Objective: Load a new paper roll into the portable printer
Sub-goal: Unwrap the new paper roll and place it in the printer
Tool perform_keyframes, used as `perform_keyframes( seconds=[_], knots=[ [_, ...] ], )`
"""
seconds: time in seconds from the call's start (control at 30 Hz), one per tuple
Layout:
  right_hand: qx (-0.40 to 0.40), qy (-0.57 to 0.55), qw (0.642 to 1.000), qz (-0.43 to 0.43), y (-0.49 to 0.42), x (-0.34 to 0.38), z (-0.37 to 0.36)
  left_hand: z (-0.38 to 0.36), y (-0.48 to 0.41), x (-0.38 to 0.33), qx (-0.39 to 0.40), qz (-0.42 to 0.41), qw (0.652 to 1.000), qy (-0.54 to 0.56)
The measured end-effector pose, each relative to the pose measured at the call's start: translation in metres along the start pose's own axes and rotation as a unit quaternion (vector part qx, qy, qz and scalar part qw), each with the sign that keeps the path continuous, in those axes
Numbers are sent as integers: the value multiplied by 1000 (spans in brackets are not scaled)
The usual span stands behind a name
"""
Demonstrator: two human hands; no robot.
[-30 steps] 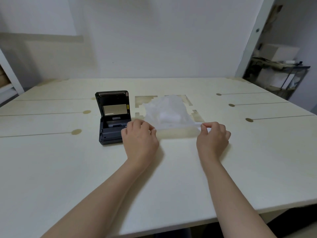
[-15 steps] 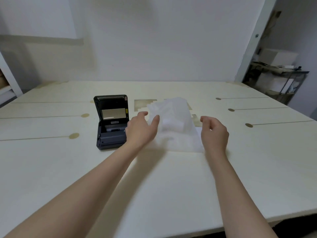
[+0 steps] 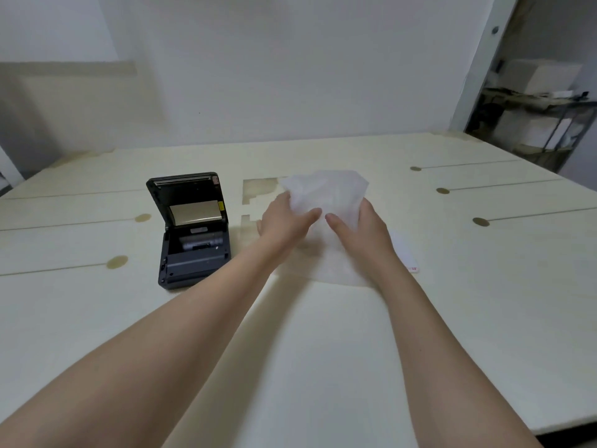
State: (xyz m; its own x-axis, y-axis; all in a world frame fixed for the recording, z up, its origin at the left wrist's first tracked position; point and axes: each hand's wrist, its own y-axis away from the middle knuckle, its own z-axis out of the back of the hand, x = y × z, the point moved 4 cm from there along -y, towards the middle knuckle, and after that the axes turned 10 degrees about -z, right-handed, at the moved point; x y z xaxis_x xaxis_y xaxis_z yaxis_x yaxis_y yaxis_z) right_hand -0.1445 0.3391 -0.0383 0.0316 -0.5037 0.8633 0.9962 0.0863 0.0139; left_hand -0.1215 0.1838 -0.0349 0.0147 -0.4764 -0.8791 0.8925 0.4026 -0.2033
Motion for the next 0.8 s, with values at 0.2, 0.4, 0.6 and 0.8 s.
perform_keyframes(
  seconds=[0.2,0.4,0.6,0.8],
  knots=[
    [-60,-54,997,18,2,5,11,6,-1,-12,-79,-64,994,26],
    [-53,-95,989,103,8,6,14,16,-4,-27,-120,-59,986,104],
    [-46,-53,982,174,9,7,8,7,-4,-23,-59,-47,995,62],
    [-45,-10,998,51,5,-2,5,20,14,-18,-22,-233,970,-58]
  ],
)
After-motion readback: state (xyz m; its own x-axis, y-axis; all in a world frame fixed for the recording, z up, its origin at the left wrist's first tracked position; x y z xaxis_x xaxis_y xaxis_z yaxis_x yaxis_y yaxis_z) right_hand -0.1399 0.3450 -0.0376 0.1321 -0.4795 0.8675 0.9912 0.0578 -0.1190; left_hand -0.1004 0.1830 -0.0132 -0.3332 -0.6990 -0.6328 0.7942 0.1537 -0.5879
